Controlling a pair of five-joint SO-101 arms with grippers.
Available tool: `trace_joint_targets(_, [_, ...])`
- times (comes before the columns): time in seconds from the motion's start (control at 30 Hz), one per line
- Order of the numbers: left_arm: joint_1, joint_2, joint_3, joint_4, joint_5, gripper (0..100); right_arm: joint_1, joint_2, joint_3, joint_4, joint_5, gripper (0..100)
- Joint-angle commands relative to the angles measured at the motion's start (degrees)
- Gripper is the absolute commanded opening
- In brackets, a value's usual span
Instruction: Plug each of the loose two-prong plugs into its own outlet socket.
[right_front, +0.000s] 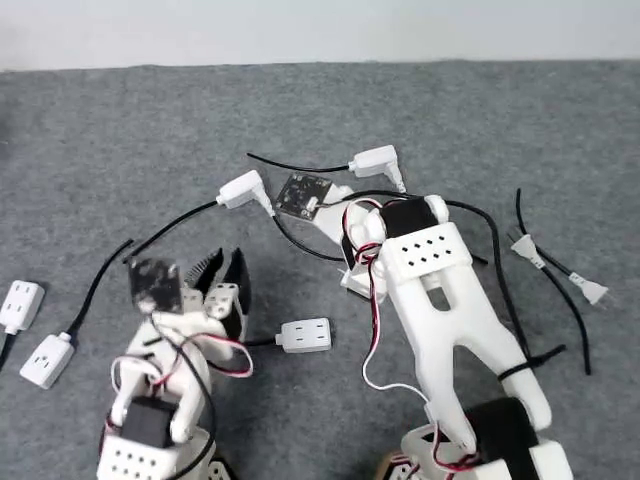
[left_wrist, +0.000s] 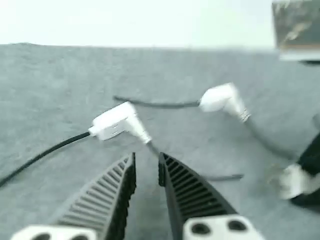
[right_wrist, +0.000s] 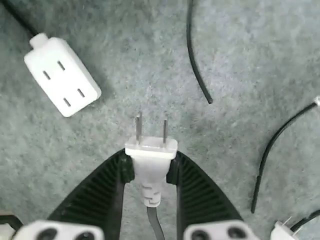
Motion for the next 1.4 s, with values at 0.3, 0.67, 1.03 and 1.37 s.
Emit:
trace_joint_targets(0.3, [11.60, -4.48, 6.37, -2.02, 23.47, 17, -11.12, -2.77, -8.79, 7.87, -2.55, 0.8])
trace_joint_targets(0.67, [15.03, -4.48, 6.46, 5.54, 23.74, 34, -12.79, -3.47, -12.31, 10.68, -2.55, 0.8])
trace_joint_targets(1.03, [13.80, -4.75, 6.46, 5.63, 23.74, 34, -12.79, -15.96, -14.68, 15.78, -2.55, 0.8])
trace_joint_targets(1.37, [14.07, -4.84, 6.46, 6.42, 23.74, 34, -12.62, -19.56, -14.86, 17.01, -2.20, 0.8])
